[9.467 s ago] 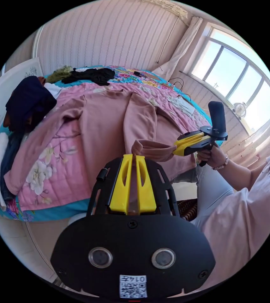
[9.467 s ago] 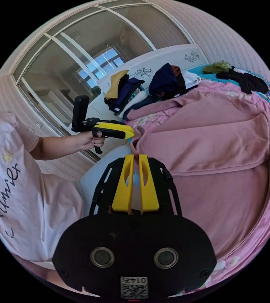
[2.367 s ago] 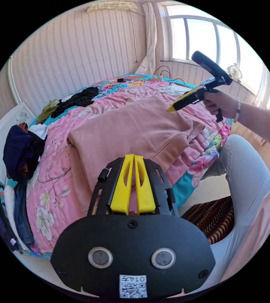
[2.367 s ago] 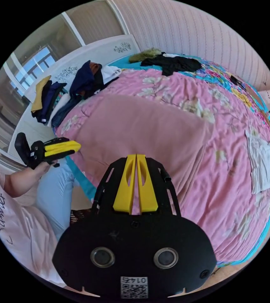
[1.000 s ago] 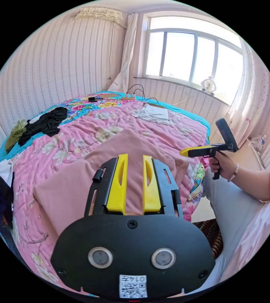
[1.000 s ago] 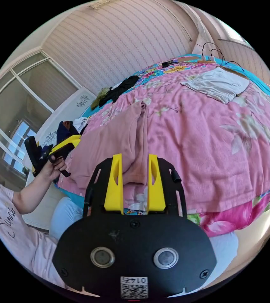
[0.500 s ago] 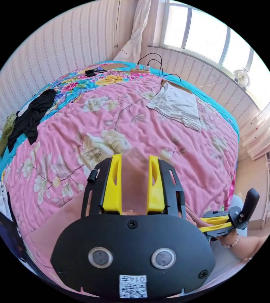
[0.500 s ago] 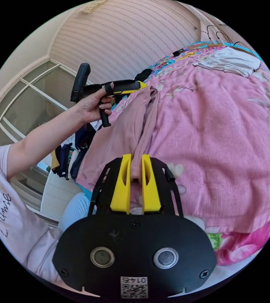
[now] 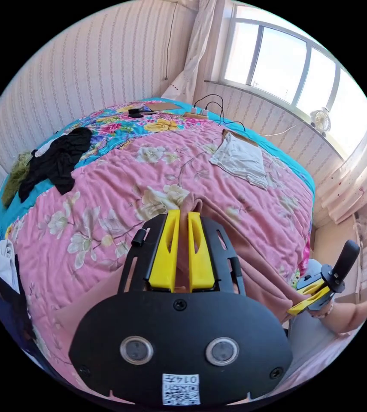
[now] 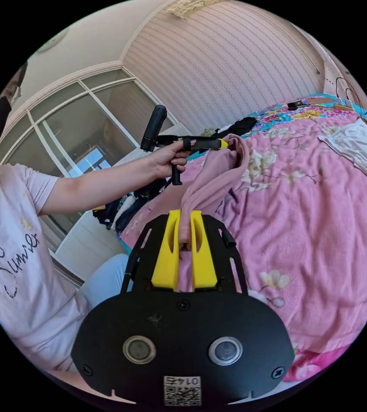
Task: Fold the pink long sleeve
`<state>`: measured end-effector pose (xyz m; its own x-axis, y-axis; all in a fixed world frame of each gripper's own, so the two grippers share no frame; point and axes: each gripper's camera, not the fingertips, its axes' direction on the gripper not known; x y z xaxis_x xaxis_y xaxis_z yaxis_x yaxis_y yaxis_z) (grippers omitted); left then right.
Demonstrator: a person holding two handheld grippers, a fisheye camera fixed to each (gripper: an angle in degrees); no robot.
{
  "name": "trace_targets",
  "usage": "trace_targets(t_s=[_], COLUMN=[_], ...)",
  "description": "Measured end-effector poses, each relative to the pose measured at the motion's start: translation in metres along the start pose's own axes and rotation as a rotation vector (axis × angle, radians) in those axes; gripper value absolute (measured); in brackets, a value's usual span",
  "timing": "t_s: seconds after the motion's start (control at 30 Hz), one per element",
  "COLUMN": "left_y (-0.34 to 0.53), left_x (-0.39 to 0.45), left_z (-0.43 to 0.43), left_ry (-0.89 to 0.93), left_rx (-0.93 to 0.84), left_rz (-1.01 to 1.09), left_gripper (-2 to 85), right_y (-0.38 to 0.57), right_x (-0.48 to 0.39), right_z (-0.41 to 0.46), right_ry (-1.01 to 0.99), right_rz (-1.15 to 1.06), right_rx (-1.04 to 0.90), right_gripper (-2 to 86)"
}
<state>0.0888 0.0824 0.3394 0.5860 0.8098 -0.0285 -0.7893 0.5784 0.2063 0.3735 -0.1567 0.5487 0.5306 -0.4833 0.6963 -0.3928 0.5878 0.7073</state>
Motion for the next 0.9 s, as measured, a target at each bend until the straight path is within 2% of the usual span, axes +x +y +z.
trace_targets(t_s=[0.1,0.17,0.23,0.43,0.5,0.6,0.73,0.9], left_y=[0.032,0.069,0.101,0.206,0.23,0.27,0.314,0.33], left_x=[-0.046,-0.089,-0.119,-0.178,-0.176,-0.157,-0.116,-0.068], left_z=[-0.054,-0.094,-0.114,-0.13,-0.139,-0.16,-0.176,-0.176], left_ry=[-0.024,-0.037,-0.083,-0.307,-0.305,-0.337,-0.232,-0.148], left_rx=[0.078,0.13,0.138,0.084,0.101,0.148,0.188,0.248], left_rz=[-0.078,-0.176,-0.258,-0.511,-0.523,-0.505,-0.493,-0.448], left_gripper=[2.7,3.0,3.4,3.3,3.1,2.2,0.9,-0.4], right_y=[-0.024,-0.045,-0.053,-0.036,-0.031,-0.031,-0.063,-0.121], right_x=[-0.037,-0.073,-0.1,-0.144,-0.151,-0.159,-0.155,-0.169], right_z=[0.037,0.085,0.132,0.296,0.31,0.306,0.318,0.395], right_ry=[-0.131,-0.257,-0.302,-0.22,-0.292,-0.291,-0.143,0.007], right_rz=[-0.118,-0.196,-0.254,-0.273,-0.283,-0.353,-0.438,-0.559], right_rx=[-0.019,-0.094,-0.181,-0.515,-0.55,-0.498,-0.457,-0.495], right_gripper=[3.0,3.4,3.9,7.9,8.6,9.0,8.8,7.6])
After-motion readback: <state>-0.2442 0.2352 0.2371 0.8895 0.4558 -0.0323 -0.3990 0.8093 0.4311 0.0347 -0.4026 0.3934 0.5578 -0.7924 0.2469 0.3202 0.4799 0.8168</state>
